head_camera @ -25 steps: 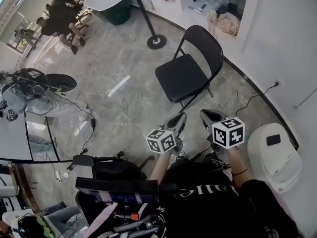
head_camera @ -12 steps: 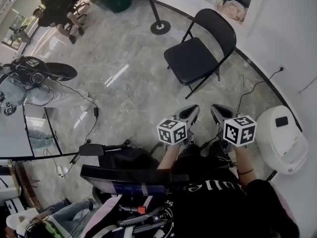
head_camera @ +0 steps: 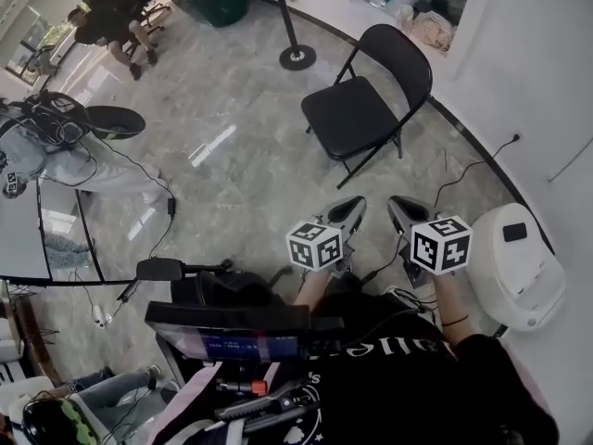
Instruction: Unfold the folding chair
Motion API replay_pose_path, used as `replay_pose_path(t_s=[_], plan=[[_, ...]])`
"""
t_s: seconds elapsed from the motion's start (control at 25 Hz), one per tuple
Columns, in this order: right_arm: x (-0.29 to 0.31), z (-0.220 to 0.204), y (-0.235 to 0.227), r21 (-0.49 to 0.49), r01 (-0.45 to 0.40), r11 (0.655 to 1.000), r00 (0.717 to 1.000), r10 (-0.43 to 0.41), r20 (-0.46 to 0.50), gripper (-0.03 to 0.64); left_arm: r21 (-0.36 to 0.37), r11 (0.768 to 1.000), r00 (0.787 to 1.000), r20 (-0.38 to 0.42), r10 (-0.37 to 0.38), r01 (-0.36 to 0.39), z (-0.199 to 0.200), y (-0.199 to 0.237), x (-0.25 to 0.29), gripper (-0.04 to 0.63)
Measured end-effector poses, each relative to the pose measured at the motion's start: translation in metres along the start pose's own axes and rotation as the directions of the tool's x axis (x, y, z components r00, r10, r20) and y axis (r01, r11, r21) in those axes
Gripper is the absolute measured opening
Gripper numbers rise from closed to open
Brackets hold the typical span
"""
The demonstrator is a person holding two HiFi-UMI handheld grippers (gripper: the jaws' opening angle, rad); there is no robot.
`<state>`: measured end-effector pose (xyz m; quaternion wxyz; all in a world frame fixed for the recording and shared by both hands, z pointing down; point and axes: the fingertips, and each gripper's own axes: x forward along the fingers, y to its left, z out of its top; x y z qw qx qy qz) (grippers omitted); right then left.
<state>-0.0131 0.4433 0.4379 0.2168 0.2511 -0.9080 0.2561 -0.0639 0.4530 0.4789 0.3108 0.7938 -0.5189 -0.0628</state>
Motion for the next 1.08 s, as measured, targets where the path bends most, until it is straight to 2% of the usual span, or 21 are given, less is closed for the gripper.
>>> replay_pose_path(t_s=[0.32,0.68,1.08], plan=[[-0.039,-0.017,-0.013,-0.014,-0.042,0.999,0.999,0.042,-0.018,0.026,-0.005,0.999,0.997,0.055,0.047,-0.047,-0.01,-0.042,0.0,0.011],[-0.067,-0.026,-0.026,-0.029,-0.09,0.996,0.996,0.089,-0.022,0.026,-0.006,0.997,0.996,0.044,0.084,-0.083,-0.03,-0.075,0.008,0.011],[-0.076,-0.026,-0.034,-0.037,-0.095,0.995,0.995,0.094,-0.019,0.026,-0.002,0.995,0.995,0.035,0.095,-0.095,-0.035,-0.082,0.018,0.011]])
